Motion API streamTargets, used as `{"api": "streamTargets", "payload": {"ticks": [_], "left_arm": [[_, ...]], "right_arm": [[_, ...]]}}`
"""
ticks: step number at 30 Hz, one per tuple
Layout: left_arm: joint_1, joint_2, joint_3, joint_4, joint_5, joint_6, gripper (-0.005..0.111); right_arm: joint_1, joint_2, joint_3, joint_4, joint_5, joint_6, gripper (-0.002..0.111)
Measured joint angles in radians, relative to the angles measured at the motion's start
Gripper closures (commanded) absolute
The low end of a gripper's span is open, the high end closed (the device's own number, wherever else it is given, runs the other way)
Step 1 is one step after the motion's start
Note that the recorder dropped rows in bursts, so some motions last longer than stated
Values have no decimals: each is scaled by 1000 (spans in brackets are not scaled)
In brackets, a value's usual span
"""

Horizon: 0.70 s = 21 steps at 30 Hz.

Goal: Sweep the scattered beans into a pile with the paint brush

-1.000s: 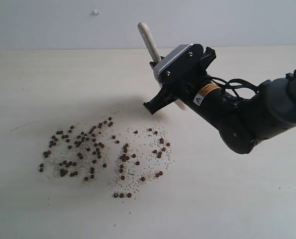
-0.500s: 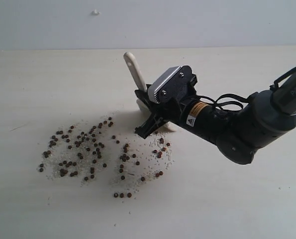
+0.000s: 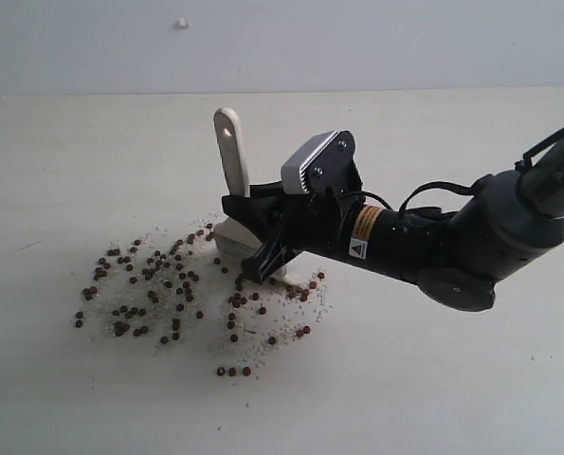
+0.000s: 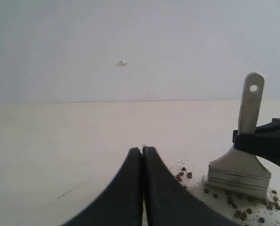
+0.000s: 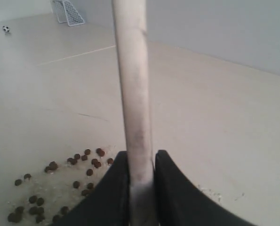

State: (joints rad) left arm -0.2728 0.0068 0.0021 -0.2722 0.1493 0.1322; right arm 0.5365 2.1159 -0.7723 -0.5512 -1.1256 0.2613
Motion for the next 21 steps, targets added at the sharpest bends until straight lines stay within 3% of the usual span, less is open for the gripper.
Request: {"api": "streamTargets", "payload": {"ticks": [6, 12, 17, 21], "left_arm": [[0, 0, 0, 0, 0, 0, 107], [0, 0, 0, 0, 0, 0, 107], [0, 0, 0, 0, 0, 0, 107], [0, 0, 0, 0, 0, 0, 107]], "right_arm": [[0, -75, 0, 2, 12, 0, 108], [0, -164, -1, 106, 26, -174, 108], [0, -180, -113, 136, 239, -365, 108], [-2, -132, -271, 8, 368, -394, 108]]}}
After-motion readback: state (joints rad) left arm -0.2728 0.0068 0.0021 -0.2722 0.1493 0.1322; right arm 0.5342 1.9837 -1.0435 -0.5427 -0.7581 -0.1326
